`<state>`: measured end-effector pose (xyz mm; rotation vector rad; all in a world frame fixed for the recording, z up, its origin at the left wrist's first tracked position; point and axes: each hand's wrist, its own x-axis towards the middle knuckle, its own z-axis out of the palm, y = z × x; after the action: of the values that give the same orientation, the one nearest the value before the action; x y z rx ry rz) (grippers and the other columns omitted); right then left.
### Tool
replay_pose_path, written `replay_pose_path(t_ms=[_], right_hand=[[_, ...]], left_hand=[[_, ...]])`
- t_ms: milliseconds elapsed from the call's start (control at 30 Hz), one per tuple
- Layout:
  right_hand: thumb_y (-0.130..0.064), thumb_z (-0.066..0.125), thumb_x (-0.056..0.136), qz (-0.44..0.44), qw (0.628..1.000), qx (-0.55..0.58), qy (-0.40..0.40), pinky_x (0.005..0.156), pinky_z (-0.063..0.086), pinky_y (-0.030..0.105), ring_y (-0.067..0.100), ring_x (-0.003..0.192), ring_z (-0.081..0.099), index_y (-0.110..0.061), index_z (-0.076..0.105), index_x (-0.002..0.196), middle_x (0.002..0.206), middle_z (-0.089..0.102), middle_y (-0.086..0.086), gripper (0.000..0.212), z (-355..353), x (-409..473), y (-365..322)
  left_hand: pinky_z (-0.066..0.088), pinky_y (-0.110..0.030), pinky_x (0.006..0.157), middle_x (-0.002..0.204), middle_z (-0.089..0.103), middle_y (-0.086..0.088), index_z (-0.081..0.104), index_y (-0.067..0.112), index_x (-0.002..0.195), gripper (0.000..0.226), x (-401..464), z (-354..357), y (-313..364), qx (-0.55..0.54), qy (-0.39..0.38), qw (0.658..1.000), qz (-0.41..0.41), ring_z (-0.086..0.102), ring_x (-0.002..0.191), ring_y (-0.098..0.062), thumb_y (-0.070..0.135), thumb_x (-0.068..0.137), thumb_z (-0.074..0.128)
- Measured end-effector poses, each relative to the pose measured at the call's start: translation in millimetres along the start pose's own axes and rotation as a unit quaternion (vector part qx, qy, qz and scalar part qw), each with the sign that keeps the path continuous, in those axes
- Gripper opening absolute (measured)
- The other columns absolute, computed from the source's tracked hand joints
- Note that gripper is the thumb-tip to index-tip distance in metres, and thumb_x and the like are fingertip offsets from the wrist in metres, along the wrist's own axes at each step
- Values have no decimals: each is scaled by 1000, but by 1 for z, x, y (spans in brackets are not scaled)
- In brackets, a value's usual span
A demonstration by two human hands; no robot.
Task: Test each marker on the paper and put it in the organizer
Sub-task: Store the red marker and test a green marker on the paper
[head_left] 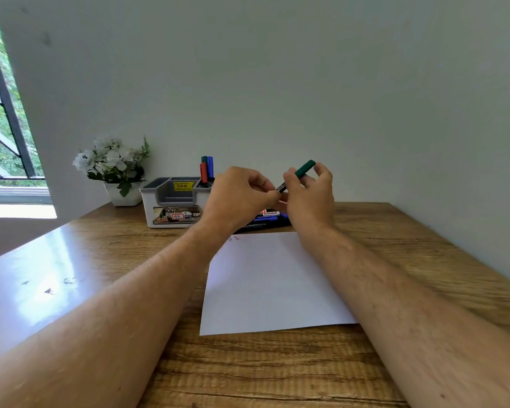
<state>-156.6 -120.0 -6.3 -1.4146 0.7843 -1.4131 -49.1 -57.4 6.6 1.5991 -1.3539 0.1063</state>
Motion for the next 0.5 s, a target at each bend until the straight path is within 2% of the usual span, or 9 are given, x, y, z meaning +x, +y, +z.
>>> replay_pose_path(t_ms=[67,133,200,267,333,433,500], right_hand=[[-29,58,100,20,1000,16,-5,84,61,44,22,93,74,-16,49,138,114,70,-5,41,-2,4,-1],[-26,54,103,42,997,57,-35,72,63,38,23,81,76,-12,65,111,103,74,1,19,-4,5,-2],[-24,54,103,64,992,96,-53,60,62,32,21,71,76,-10,67,100,91,76,5,20,-5,4,-3],[-25,57,101,70,991,105,-50,55,60,31,20,66,76,-11,68,99,82,74,4,18,-6,4,-4],[-26,59,99,74,990,107,-52,50,57,28,16,56,71,-15,70,98,73,68,2,16,-6,4,-4],[-27,52,101,78,990,84,-80,40,46,23,11,43,55,-19,71,98,73,55,1,21,-4,0,-6],[-27,48,102,82,989,60,-105,35,35,20,10,43,46,-20,72,97,75,55,0,25,-3,-3,-7]], left_hand=[[49,-10,60,67,72,14,73,29,75,6,0,0,0,-13,-2,1000,-4,67,63,4,30,77,78],[53,-15,63,68,72,12,75,26,78,6,0,-1,-1,-22,-4,1000,-8,67,63,2,31,77,79],[56,-21,65,68,73,10,76,23,78,13,0,-2,-2,-40,-13,999,-13,68,63,-2,36,77,79],[57,-23,59,66,73,5,75,20,75,25,-2,-2,-2,-72,-19,997,-16,69,62,-9,44,79,76],[57,-25,57,66,73,2,74,15,75,30,-2,-1,-2,-112,-6,993,-26,70,61,-13,44,85,71],[59,-26,60,73,74,1,74,16,86,22,2,-2,-4,-166,39,983,-67,70,66,-11,36,91,66],[58,-25,62,80,75,2,73,16,96,18,4,-3,-6,-206,45,973,-92,72,75,-11,31,93,65]])
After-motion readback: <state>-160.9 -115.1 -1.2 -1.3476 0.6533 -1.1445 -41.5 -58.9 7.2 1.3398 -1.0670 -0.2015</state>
